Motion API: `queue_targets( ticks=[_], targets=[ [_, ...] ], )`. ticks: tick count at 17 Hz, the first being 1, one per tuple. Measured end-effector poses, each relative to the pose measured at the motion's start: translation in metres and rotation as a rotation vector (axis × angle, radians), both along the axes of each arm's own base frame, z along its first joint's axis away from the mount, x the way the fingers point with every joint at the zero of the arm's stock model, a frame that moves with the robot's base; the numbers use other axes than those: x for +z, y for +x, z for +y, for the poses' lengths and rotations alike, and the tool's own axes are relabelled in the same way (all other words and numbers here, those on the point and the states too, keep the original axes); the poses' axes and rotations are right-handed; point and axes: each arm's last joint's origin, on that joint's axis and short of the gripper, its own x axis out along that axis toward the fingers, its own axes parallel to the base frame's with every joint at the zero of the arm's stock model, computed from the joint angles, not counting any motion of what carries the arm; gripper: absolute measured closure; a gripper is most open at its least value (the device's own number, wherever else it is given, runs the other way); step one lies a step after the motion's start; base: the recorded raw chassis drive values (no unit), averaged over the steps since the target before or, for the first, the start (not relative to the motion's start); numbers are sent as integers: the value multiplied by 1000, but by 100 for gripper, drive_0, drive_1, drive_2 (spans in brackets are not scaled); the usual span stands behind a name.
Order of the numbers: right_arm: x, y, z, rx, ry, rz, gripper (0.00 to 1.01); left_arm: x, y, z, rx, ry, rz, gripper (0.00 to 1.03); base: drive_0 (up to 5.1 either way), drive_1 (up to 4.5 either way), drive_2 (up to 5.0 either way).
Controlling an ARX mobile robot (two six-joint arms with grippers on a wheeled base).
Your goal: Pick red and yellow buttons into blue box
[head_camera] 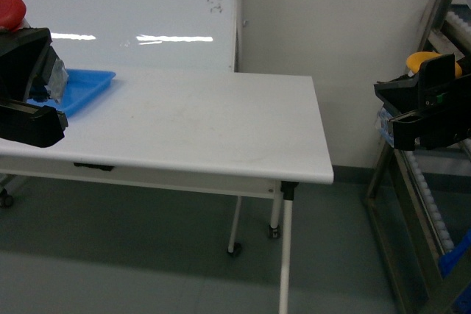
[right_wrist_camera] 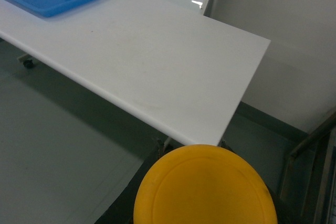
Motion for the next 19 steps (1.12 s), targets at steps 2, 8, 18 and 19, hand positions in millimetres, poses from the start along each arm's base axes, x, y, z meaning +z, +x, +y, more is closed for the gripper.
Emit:
queue_targets(
  ticks=[2,8,18,19],
  targets=[
    [0,0,0,-2,0,-3,74,0,0,0,0,0,-1,78,469,-344,-126],
    [0,0,0,-1,0,0,74,0,0,0,0,0,0,78,465,-325,-126],
    [0,0,0,-2,-1,0,74,0,0,0,-3,0,0,78,461,-306,-127],
    [0,0,0,-4,-1,0,74,0,0,0,-3,1,2,78,469,-221,-221]
  ],
)
